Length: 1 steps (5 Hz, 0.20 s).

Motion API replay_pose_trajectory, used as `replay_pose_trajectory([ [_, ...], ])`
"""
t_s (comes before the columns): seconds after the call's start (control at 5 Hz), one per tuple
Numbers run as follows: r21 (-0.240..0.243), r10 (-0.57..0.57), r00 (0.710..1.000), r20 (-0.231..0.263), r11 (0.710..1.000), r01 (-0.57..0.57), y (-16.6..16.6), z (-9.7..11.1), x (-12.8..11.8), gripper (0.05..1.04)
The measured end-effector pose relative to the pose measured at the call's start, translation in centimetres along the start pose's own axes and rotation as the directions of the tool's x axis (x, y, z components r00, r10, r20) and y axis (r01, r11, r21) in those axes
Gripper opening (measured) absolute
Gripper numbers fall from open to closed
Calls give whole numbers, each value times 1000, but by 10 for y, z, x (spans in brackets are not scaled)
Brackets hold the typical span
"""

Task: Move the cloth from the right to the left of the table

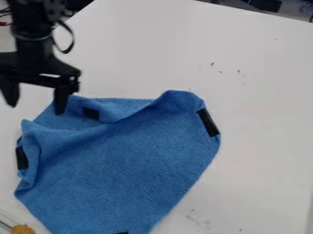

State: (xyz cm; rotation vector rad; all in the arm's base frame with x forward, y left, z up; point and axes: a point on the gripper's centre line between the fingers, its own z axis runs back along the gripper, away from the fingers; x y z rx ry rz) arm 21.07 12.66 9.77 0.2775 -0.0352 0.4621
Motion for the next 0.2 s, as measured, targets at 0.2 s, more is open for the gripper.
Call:
replay_pose_trajectory([
  [0.2, -83, -89, 996, 18, 992, 90, -32, -9, 6, 1000],
])
